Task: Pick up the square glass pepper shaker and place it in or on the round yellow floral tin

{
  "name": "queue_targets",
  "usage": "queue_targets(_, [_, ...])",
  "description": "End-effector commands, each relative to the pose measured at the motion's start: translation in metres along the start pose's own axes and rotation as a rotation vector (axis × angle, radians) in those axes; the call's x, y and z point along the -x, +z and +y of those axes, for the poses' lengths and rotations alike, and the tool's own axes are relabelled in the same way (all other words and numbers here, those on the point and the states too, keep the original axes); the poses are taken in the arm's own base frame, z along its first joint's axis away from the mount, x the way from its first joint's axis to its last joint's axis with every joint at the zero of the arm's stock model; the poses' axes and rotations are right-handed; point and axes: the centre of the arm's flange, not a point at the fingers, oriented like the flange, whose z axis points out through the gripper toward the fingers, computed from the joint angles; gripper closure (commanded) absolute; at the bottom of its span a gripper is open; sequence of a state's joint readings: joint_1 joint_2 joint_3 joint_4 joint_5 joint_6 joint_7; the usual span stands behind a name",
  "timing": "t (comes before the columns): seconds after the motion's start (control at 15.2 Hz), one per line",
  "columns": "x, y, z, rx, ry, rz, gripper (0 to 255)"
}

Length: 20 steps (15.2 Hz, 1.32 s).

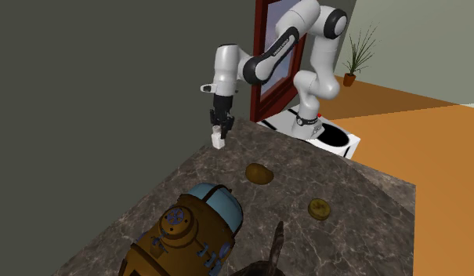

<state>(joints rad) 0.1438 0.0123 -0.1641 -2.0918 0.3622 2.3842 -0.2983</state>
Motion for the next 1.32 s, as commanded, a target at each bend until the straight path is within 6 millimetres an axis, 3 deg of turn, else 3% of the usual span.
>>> queue_targets(0.0, [0.011, 0.002, -0.026, 0.0, 0.001, 0.0, 255])
queue_targets(1.25, [0.107, 0.018, -0.257, 0.0, 0.001, 0.0, 255])
